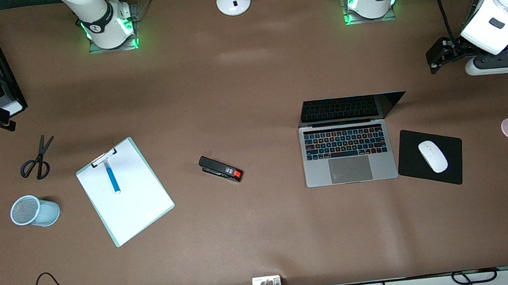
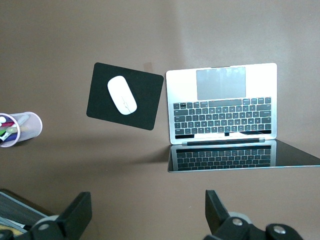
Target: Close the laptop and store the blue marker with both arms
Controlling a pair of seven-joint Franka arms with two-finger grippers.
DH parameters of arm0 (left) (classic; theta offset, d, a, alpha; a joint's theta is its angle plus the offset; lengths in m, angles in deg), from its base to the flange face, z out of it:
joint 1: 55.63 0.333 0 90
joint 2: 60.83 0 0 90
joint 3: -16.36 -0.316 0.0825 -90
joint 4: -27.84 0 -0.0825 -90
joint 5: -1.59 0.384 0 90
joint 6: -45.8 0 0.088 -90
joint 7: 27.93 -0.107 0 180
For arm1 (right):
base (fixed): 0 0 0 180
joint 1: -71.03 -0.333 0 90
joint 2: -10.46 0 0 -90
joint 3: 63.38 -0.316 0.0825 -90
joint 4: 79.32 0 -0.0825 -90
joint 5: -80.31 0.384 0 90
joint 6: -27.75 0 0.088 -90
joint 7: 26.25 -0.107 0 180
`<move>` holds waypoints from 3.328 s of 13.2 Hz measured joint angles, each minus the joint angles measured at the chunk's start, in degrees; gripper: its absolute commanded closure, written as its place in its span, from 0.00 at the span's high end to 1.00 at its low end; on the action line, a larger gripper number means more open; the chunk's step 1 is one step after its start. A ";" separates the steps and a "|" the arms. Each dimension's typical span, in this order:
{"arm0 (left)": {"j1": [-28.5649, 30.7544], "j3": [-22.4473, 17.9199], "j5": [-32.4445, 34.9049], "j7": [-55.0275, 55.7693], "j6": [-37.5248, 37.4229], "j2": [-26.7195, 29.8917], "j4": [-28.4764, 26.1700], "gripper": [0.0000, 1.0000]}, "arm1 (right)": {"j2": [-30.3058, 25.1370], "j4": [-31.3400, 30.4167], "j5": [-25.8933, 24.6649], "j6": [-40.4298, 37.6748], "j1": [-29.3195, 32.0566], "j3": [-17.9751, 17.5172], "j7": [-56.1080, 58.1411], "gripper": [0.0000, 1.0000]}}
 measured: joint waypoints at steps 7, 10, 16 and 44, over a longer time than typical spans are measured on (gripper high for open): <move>0.00 0.00 0.00 -0.02 -0.04 0.00 0.00 1.00 | 0.01 0.01 0.00 -0.01 0.00 0.07 0.02 1.00; -0.01 0.05 -0.04 -0.02 -1.35 -0.27 0.31 1.00 | 0.86 -0.14 0.00 -0.22 0.00 0.07 0.02 1.00; -0.10 0.09 -0.12 -0.40 -7.27 -3.05 2.62 0.06 | 6.87 -0.19 0.02 1.10 0.01 0.07 0.01 1.00; 3.97 16.08 -8.24 9.93 38.27 -2.20 -33.99 0.00 | 33.88 -8.36 1.01 36.42 -4.58 -0.73 17.11 0.85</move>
